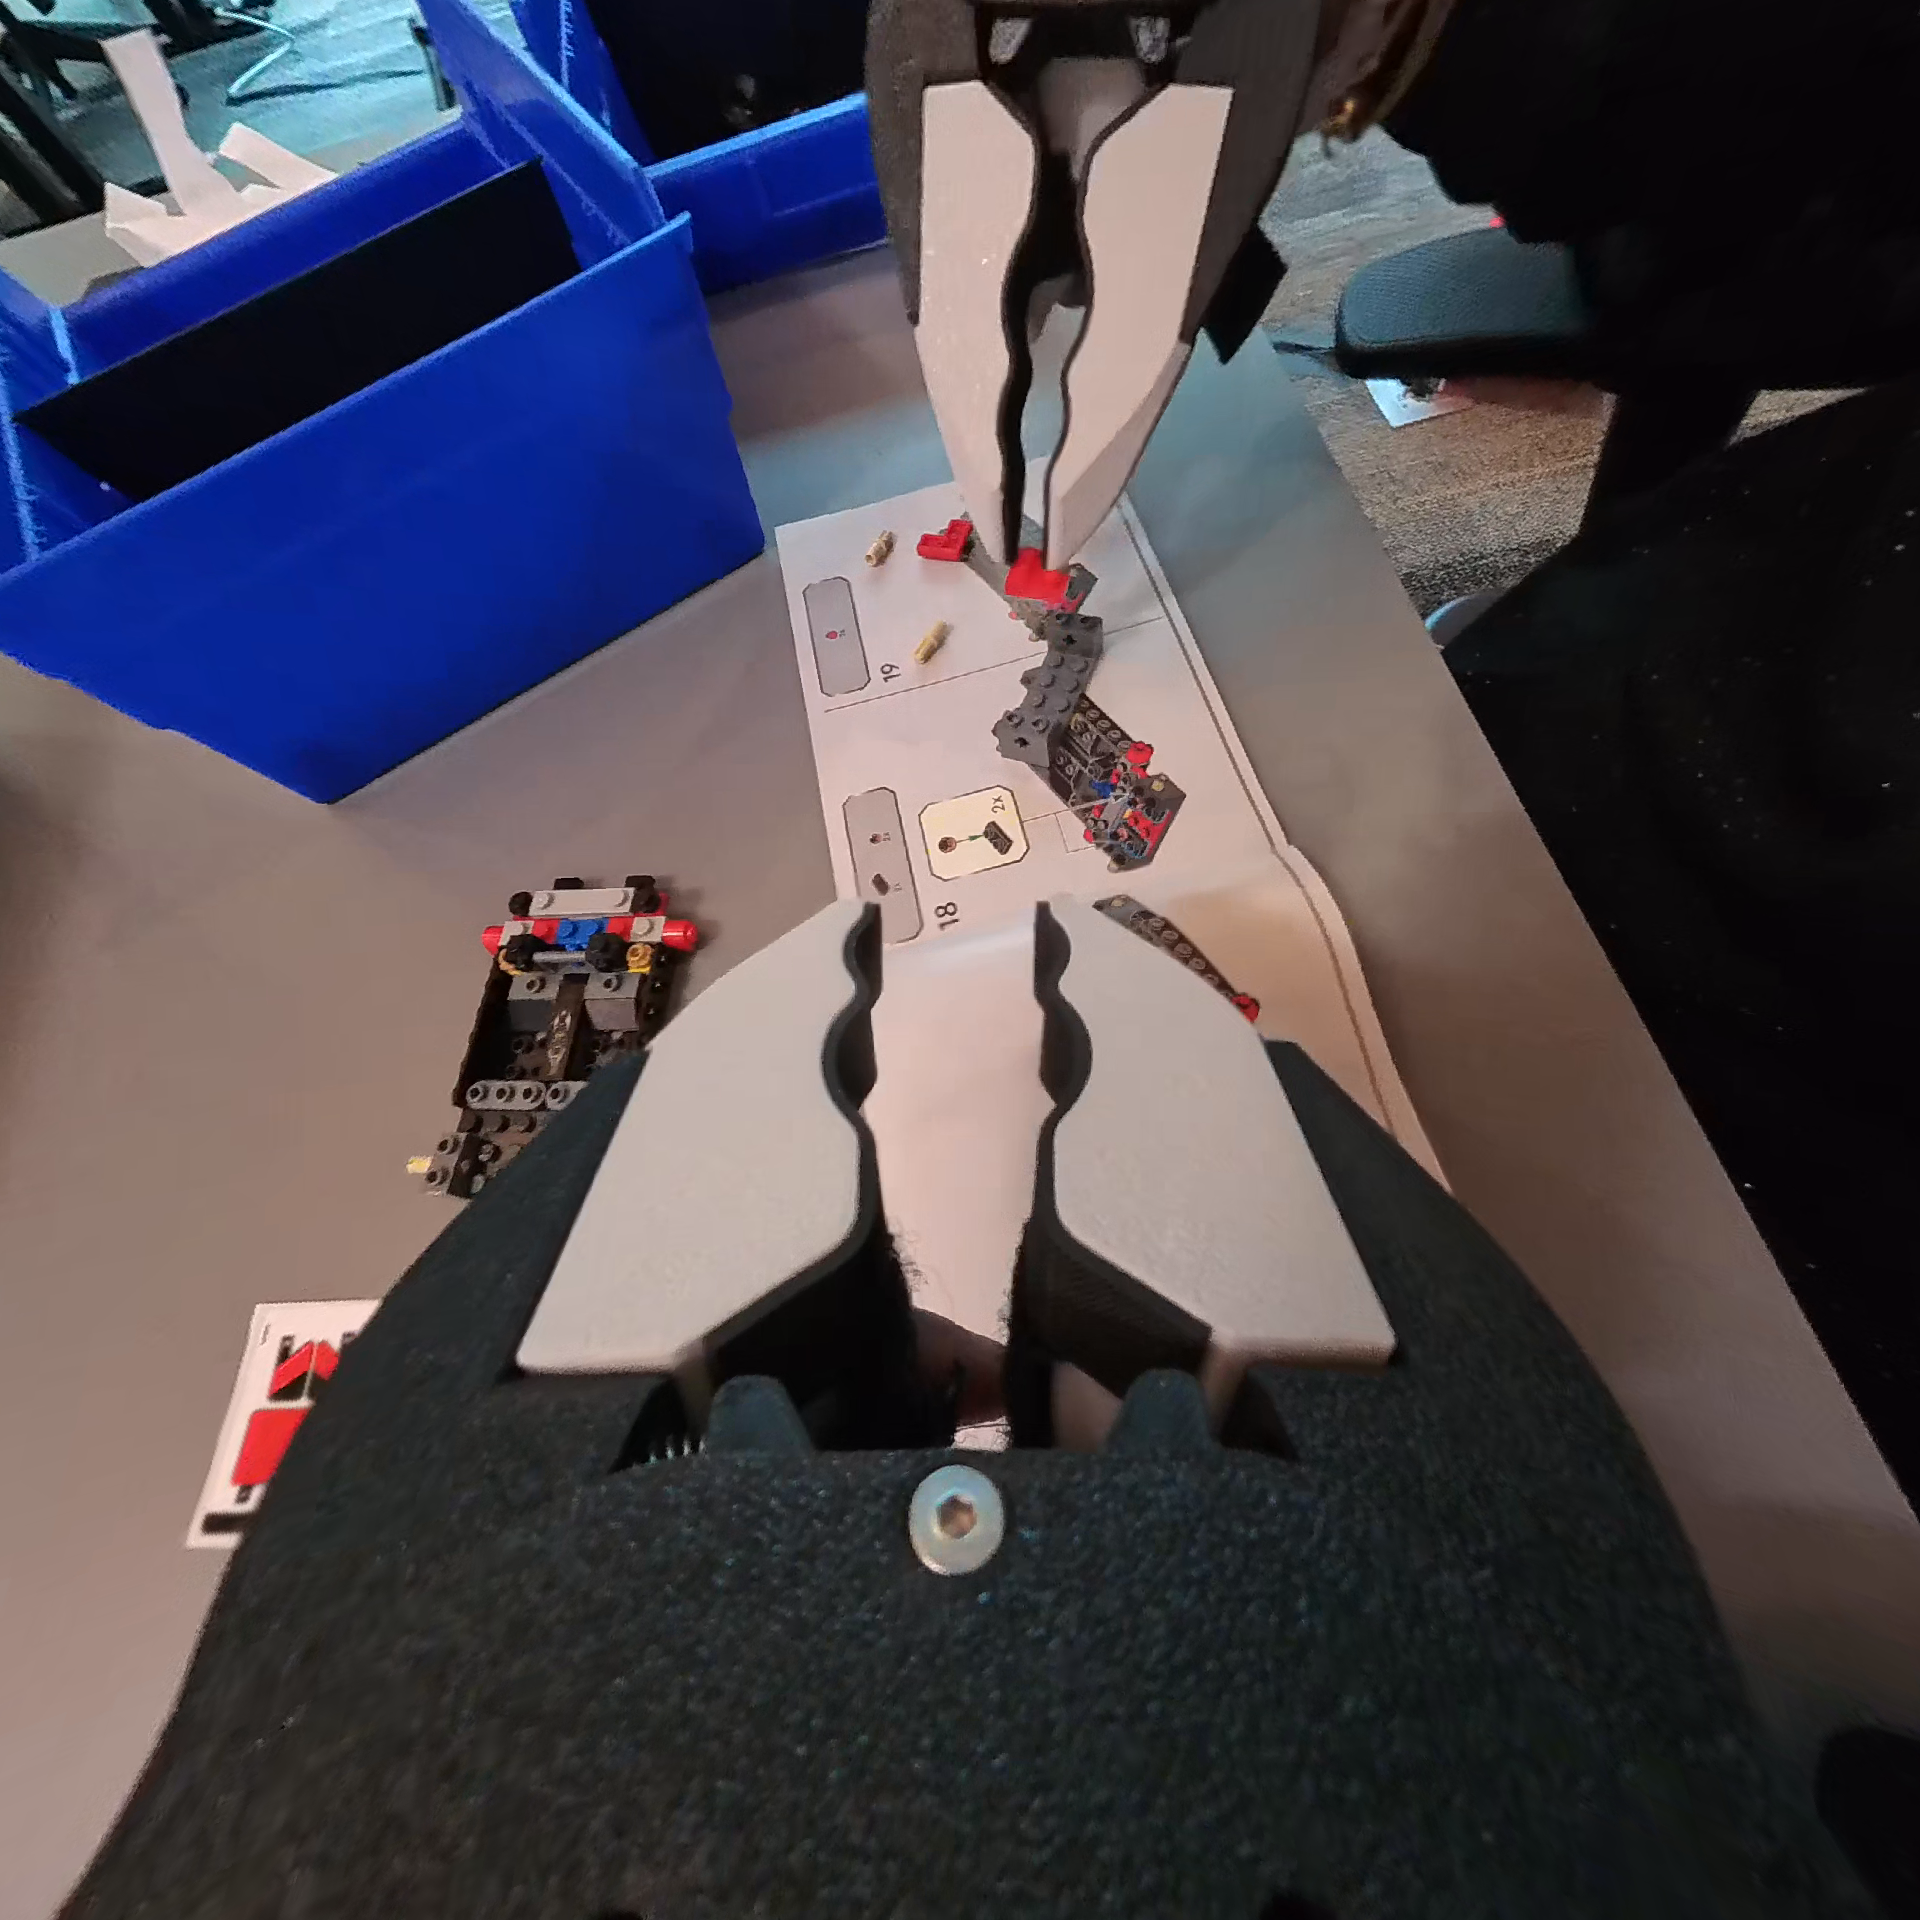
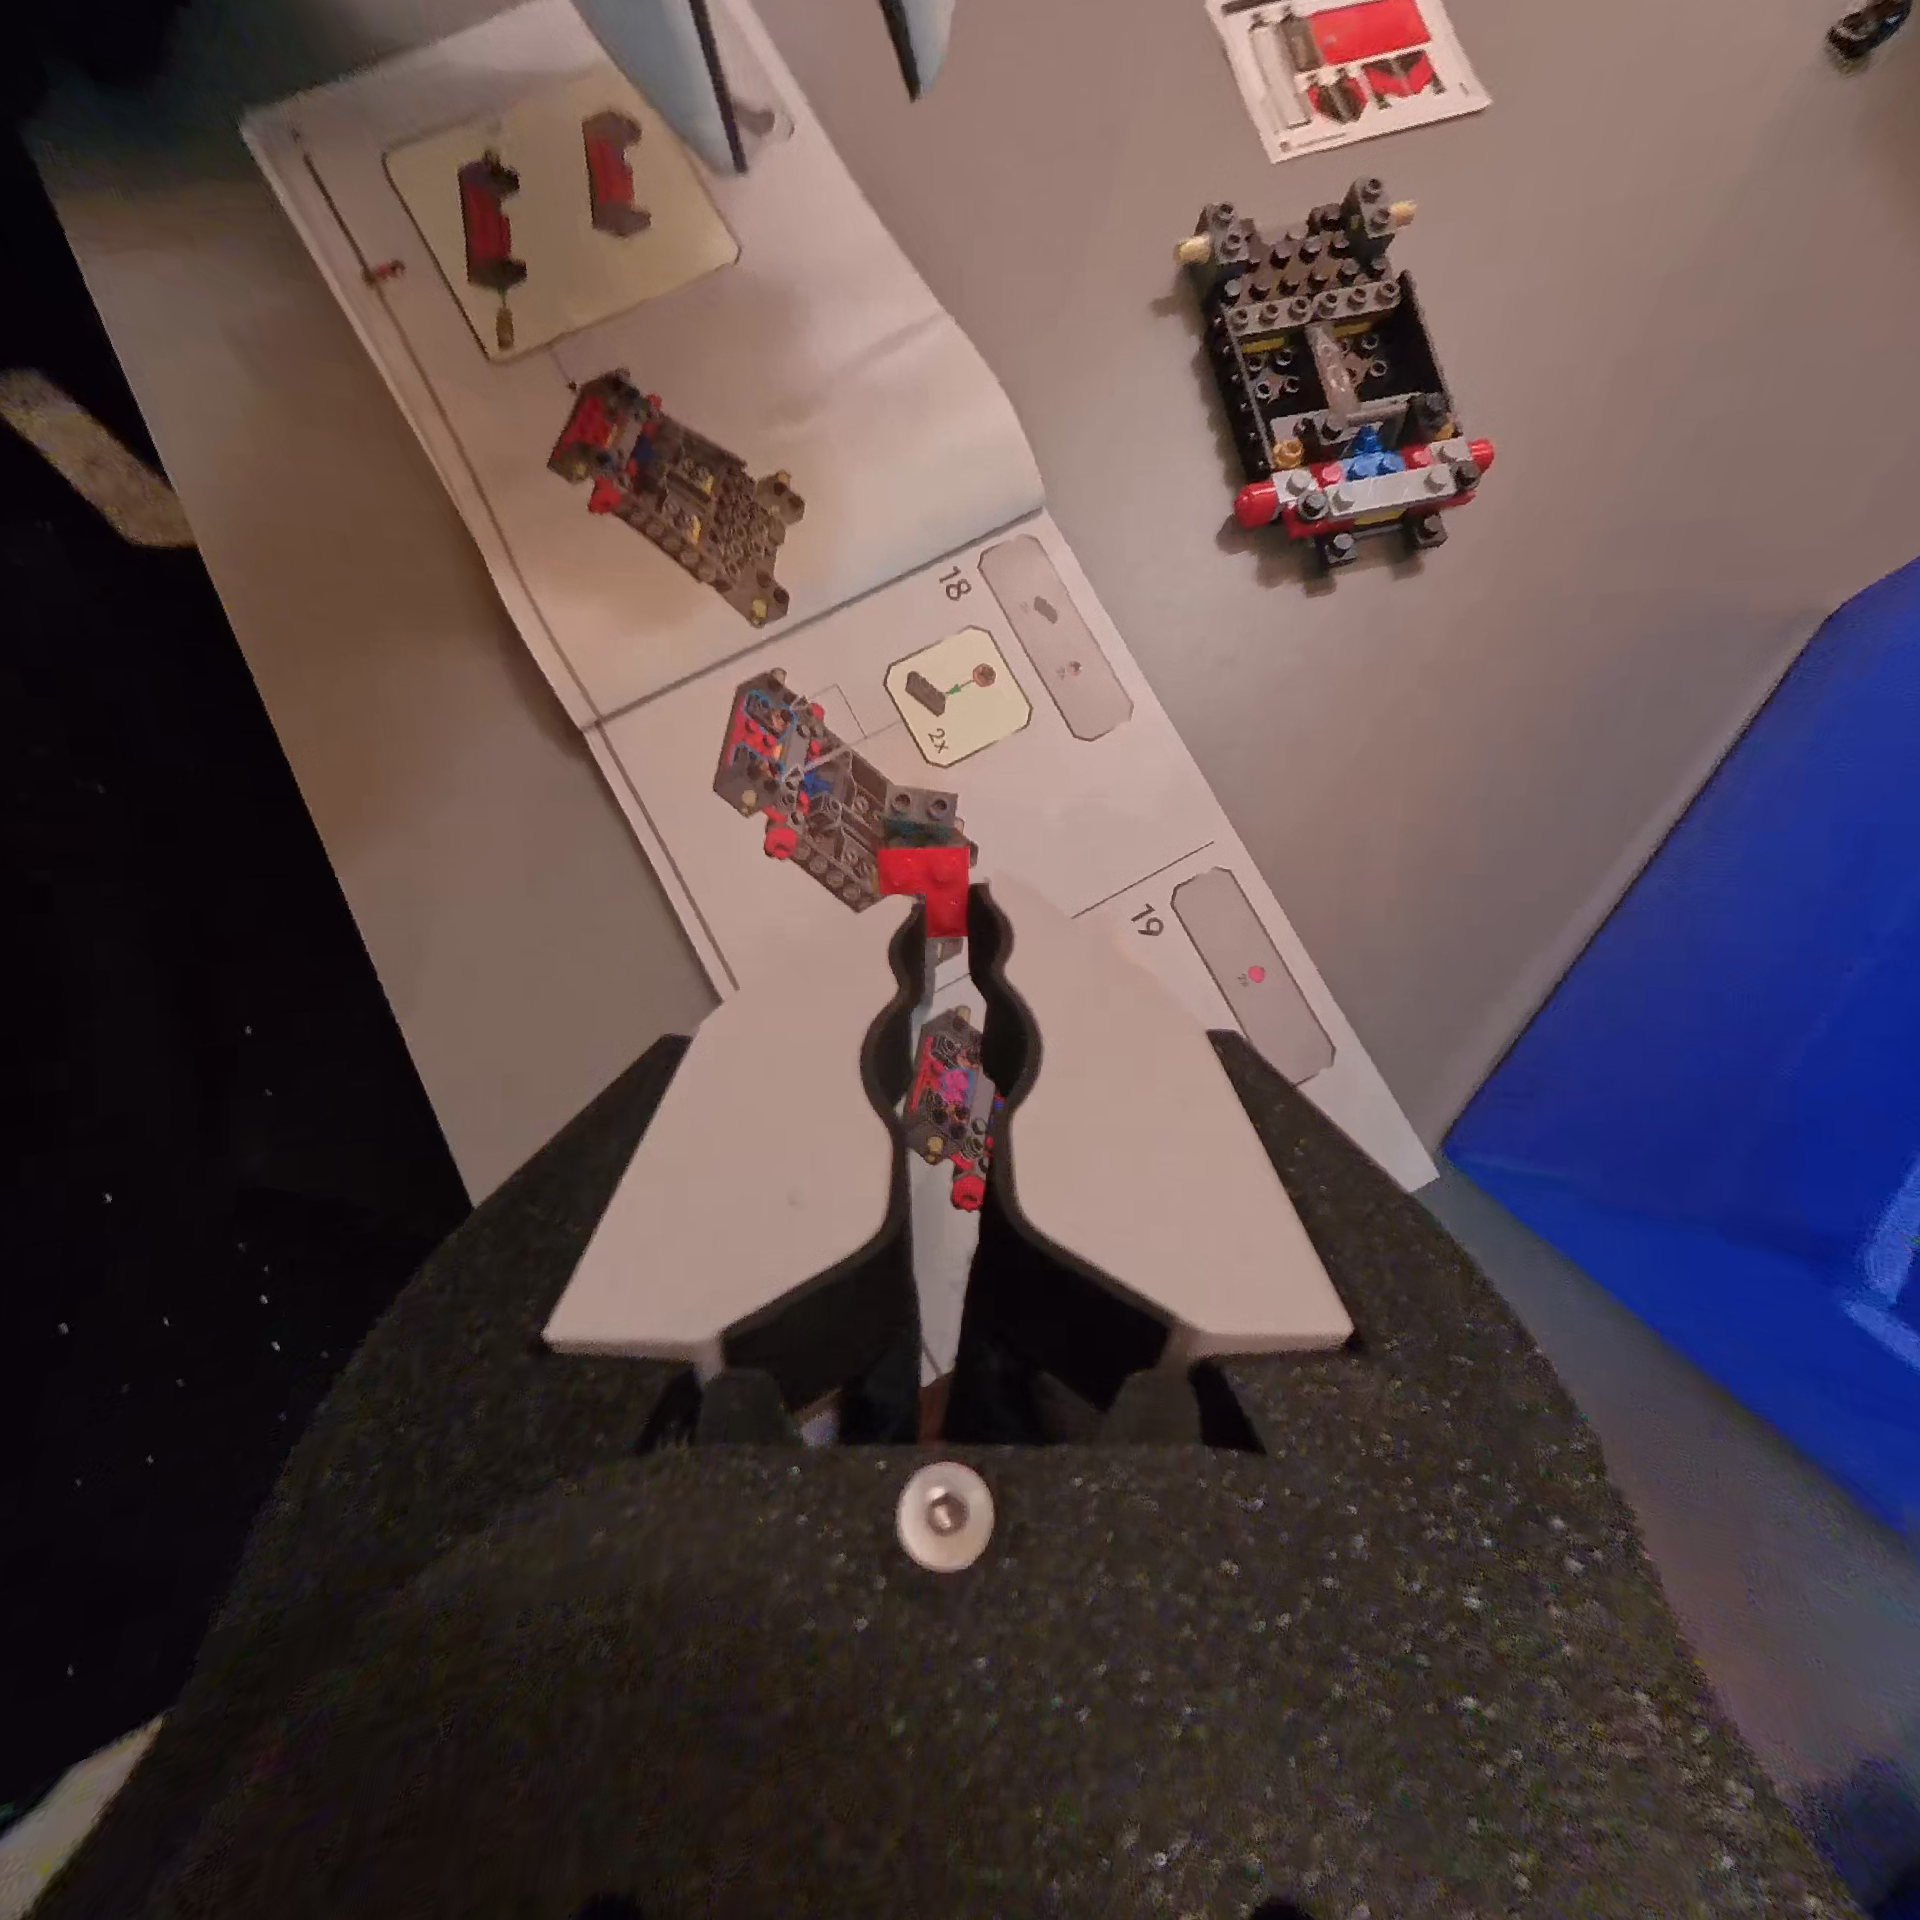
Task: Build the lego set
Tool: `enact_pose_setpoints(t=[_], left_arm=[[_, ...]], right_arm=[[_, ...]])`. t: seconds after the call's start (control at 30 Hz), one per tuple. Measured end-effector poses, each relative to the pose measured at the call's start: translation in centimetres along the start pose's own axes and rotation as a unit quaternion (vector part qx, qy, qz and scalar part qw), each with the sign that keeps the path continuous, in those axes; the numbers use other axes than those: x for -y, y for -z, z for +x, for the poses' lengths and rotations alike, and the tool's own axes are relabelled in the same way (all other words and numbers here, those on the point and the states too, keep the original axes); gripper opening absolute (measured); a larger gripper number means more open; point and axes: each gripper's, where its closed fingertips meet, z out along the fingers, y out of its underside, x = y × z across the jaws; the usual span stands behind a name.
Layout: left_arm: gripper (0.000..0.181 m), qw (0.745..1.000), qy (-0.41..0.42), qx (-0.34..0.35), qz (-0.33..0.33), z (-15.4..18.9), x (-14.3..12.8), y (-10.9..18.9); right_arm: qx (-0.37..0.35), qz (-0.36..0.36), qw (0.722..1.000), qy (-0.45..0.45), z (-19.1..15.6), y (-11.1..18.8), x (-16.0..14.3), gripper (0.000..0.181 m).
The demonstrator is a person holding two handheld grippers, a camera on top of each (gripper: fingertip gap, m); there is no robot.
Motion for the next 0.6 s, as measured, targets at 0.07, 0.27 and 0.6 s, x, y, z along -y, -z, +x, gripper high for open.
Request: enact_pose_setpoints(t=[0.07,0.27,0.6], left_arm=[[0.028,1.000,-0.006,-0.014,-0.006,0.6,0.0,-0.5],[0.028,0.999,-0.018,-0.036,-0.033,1.5,-0.6,-1.6],[0.028,0.999,-0.016,-0.033,-0.037,1.3,-0.9,-1.5]], right_arm=[[0.009,-0.006,0.999,0.031,-0.2,-0.2,-0.1,0.008],[-0.007,-0.041,0.998,0.054,-0.2,-0.9,-0.7,0.008],[-0.047,-0.078,0.996,-0.009,-0.3,-1.3,-1.4,0.008]])
